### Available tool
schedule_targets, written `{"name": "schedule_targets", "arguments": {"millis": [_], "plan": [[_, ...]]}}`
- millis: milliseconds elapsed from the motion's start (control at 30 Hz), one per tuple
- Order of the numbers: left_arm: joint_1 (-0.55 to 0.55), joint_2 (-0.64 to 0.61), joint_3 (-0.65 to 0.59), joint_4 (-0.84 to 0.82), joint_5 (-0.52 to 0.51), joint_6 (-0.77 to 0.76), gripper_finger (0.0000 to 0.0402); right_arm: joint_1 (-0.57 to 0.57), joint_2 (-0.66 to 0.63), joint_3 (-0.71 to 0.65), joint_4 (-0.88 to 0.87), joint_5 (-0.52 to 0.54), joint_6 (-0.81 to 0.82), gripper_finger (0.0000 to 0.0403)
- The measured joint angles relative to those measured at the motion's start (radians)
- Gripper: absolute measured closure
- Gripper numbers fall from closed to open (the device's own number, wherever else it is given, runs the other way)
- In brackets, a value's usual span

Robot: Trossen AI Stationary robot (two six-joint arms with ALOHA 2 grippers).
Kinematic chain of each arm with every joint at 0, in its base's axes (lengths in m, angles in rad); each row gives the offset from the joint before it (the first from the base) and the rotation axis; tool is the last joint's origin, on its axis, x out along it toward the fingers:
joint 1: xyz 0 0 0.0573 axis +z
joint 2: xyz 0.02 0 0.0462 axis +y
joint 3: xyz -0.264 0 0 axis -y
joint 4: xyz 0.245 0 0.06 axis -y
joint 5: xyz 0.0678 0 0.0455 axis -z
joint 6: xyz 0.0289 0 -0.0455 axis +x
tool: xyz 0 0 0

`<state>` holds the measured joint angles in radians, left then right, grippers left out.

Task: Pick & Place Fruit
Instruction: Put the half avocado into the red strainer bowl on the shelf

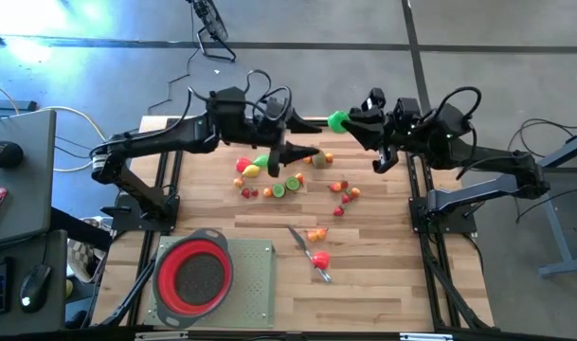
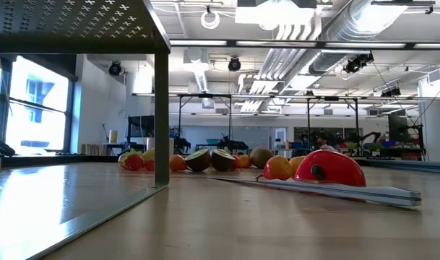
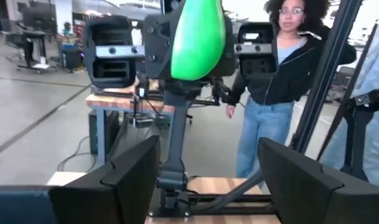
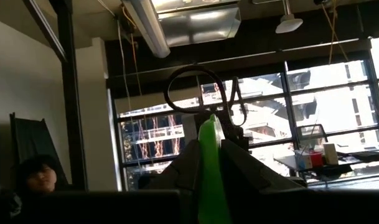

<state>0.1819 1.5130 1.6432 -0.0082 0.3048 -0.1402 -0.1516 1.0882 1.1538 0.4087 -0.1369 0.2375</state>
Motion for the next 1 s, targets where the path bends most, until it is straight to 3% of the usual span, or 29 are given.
{"name": "schedule_targets", "arguments": {"millis": [1000], "plan": [[0.001, 0.006, 0.000, 0.013, 0.048, 0.000, 0.0137, 0.051, 0.066, 0.000, 0.023, 0.032, -0.006, 0.0365]]}}
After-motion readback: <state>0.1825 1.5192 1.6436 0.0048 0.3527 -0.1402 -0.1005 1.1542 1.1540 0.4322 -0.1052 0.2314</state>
